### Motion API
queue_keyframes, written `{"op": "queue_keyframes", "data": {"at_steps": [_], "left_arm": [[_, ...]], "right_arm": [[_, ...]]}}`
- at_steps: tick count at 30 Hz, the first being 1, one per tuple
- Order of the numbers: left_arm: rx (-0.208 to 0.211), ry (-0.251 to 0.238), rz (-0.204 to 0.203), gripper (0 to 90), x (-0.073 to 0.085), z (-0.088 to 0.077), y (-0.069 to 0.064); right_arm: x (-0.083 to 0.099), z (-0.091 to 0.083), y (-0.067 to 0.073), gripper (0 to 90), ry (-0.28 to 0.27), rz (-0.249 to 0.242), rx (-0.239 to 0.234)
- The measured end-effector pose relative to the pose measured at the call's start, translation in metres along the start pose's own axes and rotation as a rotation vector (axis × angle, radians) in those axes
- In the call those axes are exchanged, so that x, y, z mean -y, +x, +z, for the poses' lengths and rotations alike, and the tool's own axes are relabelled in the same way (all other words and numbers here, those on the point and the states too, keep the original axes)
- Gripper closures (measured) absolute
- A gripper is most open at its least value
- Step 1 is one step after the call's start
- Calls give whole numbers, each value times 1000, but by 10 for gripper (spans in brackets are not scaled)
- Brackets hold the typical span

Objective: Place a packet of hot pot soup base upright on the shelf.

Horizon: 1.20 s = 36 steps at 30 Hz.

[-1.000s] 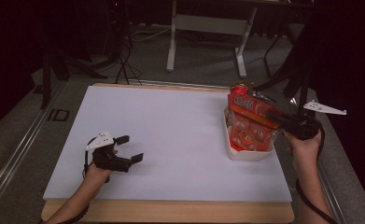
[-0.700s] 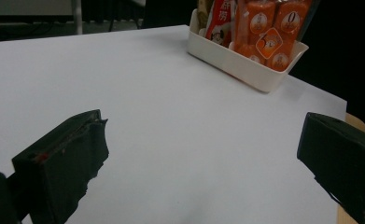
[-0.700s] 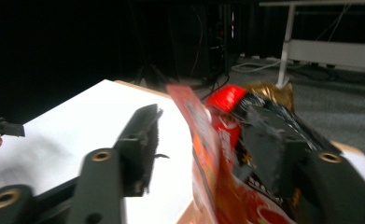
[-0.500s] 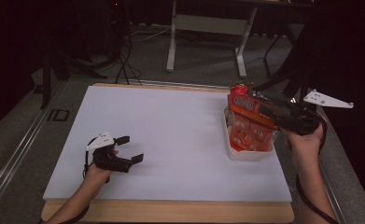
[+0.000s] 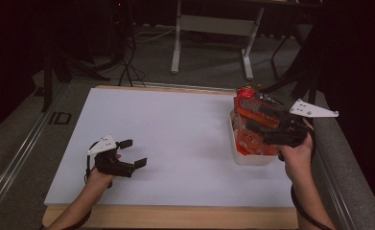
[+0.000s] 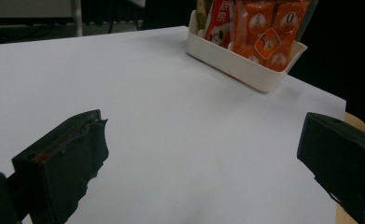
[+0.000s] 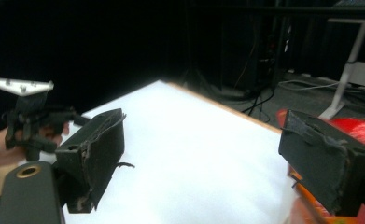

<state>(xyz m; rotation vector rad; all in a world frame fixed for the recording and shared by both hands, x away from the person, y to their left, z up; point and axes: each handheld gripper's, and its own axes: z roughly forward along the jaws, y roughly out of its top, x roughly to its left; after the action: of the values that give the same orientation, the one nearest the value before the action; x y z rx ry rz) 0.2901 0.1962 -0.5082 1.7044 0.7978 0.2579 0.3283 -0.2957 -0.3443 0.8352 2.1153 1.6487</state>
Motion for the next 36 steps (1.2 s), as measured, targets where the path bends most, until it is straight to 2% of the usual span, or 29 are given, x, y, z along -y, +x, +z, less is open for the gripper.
{"op": "queue_keyframes", "data": {"at_steps": [12, 23, 28, 36], "left_arm": [[3, 1, 0, 11, 1, 0, 0], [5, 0, 2, 11, 1, 0, -1], [8, 2, 6, 11, 0, 1, -1], [10, 2, 9, 11, 1, 0, -2]], "right_arm": [[26, 30, 17, 135, 60, -32, -73], [57, 57, 31, 135, 113, -29, -141], [73, 65, 36, 136, 130, -39, -136], [93, 75, 39, 138, 191, -46, -145]]}}
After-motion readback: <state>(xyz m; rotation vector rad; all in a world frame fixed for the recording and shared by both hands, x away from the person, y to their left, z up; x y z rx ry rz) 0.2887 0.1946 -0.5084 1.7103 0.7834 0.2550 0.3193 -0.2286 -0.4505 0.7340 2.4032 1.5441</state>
